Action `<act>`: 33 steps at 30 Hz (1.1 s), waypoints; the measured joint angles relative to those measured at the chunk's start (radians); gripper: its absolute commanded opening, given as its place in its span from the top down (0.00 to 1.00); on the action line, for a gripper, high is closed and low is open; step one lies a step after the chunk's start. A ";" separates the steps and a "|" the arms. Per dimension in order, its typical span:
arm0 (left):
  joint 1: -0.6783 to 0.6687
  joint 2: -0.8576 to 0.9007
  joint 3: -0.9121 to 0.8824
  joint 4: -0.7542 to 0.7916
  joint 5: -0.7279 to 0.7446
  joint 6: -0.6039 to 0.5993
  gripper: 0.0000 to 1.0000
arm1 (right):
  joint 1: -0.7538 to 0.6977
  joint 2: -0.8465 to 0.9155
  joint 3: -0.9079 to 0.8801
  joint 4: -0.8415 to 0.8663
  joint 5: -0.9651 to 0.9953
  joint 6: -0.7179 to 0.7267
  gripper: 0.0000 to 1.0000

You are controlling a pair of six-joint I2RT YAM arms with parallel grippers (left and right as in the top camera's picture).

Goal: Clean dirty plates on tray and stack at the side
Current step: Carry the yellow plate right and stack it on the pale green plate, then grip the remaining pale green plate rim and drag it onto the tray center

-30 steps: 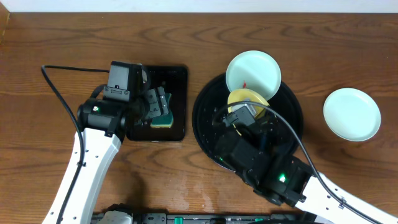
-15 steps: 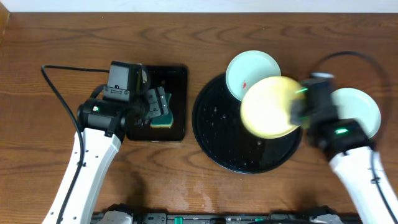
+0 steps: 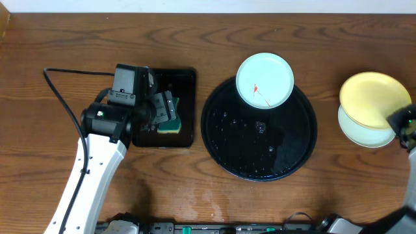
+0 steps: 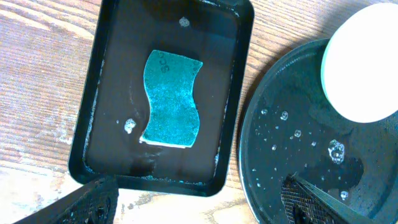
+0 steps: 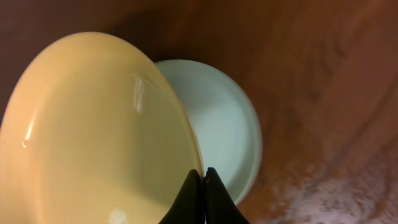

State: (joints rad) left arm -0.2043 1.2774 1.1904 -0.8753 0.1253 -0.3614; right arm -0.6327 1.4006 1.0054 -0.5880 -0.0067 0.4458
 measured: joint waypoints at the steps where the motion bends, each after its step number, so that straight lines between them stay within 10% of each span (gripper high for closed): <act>1: 0.000 0.000 0.000 0.000 0.000 0.000 0.16 | -0.015 0.026 0.000 -0.003 0.003 0.003 0.98; 4: 0.000 0.000 0.000 0.000 0.000 0.000 0.16 | -0.045 0.108 0.000 0.008 0.014 0.018 0.60; 7: 0.000 0.000 0.000 0.000 0.000 0.000 0.16 | -0.048 0.159 0.000 0.067 -0.028 -0.003 0.46; 21: 0.000 0.000 0.000 0.000 0.000 0.000 0.16 | 0.422 -0.052 0.016 0.090 -0.298 -0.224 0.49; 33: 0.000 0.000 0.000 0.000 0.000 0.000 0.16 | 0.737 0.331 0.016 0.390 0.003 -0.391 0.53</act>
State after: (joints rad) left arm -0.2043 1.2774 1.1904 -0.8753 0.1253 -0.3614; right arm 0.1047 1.7313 1.0214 -0.1982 -0.0036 0.0551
